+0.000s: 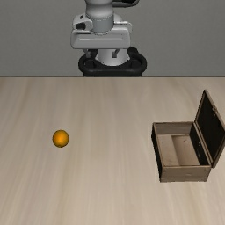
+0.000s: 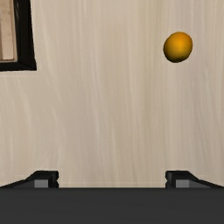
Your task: Pick up the orange and put it in the box
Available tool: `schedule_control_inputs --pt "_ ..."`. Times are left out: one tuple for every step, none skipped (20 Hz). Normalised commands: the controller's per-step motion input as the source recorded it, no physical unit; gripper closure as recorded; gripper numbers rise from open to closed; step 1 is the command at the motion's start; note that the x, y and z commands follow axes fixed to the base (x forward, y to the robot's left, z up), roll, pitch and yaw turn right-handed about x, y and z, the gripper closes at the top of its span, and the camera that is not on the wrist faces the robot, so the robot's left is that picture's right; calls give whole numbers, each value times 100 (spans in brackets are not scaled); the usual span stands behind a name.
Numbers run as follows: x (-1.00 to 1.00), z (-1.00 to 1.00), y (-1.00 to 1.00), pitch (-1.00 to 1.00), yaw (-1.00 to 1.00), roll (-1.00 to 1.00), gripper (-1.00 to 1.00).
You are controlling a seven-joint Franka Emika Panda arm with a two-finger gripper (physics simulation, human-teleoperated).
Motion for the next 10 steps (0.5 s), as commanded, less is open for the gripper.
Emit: schedule_control_inputs --pt "0 0 -100 0 0 0 -100" --pt "0 0 -100 0 0 0 -100" --pt "0 0 -100 0 0 0 -100" --pt "0 0 -100 0 0 0 -100" --pt "0 0 -100 0 0 0 -100" --pt "0 0 -100 0 0 0 -100" --pt "0 0 -100 0 0 0 -100" --pt "0 0 -100 0 0 0 -100" --pt "0 0 -100 0 0 0 -100" --pt "0 0 -100 0 0 0 -100"
